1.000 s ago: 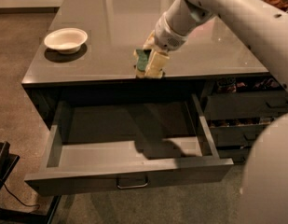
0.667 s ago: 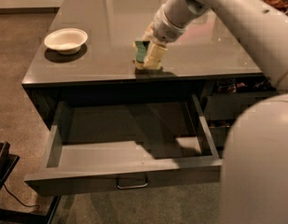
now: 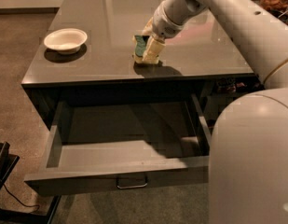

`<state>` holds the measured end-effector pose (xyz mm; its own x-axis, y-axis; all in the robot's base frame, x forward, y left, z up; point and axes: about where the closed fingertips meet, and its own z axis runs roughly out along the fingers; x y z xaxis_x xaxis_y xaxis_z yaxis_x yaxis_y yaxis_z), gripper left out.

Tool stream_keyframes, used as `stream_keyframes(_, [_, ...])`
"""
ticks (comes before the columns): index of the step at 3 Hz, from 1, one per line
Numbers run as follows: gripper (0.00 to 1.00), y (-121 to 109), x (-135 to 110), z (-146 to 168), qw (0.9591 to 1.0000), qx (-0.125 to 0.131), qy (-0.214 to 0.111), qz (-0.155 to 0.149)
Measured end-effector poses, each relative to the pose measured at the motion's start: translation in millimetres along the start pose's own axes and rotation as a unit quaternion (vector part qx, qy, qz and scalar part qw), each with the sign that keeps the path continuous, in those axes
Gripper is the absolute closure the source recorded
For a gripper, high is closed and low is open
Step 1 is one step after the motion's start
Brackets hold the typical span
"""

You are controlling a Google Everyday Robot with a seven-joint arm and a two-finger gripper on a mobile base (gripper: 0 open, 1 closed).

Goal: Pick sponge from top drawer and place on counter

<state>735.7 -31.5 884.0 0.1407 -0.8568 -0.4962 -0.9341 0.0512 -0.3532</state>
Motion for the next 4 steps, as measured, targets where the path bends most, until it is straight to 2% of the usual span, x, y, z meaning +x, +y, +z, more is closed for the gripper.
stream_keyframes(3, [0.11,0.0,0.0,0.1,1.0,0.0,0.0,0.0])
stream_keyframes(4, [0.0,0.1,0.0,0.2,1.0,0.0,0.0,0.0])
